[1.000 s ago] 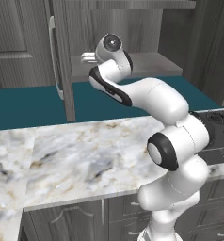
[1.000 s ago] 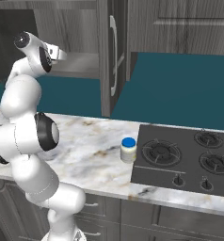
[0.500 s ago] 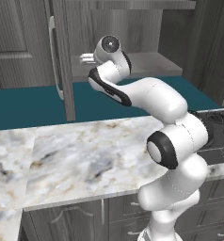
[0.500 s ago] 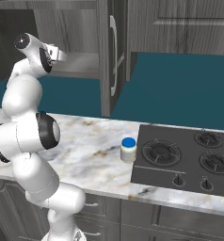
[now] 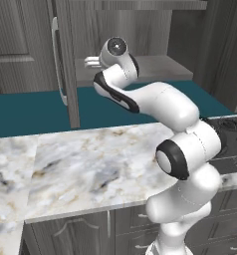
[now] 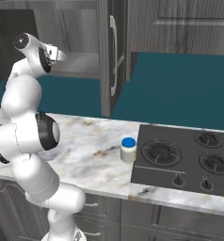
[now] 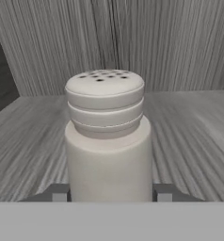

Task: Take 2 condiments from the cabinet and move them on the counter near the stove.Make sure the condiments are lined up with each other, next to each other.

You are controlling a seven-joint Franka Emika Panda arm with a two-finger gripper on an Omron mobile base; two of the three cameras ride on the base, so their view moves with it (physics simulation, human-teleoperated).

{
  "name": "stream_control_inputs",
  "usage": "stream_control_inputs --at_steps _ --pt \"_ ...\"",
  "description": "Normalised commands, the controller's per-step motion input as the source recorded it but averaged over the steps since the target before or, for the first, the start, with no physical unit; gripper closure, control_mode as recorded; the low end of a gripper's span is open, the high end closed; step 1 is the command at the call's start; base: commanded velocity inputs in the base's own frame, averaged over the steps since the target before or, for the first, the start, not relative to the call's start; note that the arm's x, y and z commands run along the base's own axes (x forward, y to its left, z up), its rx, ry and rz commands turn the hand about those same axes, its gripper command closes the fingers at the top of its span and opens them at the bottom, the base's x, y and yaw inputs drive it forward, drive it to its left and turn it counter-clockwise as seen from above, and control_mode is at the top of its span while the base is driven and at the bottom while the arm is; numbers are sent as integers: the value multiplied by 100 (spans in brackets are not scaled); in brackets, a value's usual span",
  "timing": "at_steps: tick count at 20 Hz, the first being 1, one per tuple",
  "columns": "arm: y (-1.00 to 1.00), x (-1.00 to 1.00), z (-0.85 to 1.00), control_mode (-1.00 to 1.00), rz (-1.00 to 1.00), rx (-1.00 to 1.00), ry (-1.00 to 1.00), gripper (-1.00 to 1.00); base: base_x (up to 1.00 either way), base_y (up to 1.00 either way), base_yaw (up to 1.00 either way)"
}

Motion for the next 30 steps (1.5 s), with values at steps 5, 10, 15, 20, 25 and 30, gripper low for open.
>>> stream_control_inputs --at_steps 5,10,15,20,25,30 --pt "-14 -94 0 -100 0 0 -14 100 0 0 0" --pt "-37 -100 0 -100 0 0 -14 100 0 0 0" --pt "-66 -100 19 -100 1 0 -6 100 0 0 0" --pt "-58 -100 10 -100 6 0 1 100 0 0 0" --pt "-27 -95 0 -100 9 0 10 100 0 0 0" --pt "-30 -83 5 -100 4 0 12 100 0 0 0"
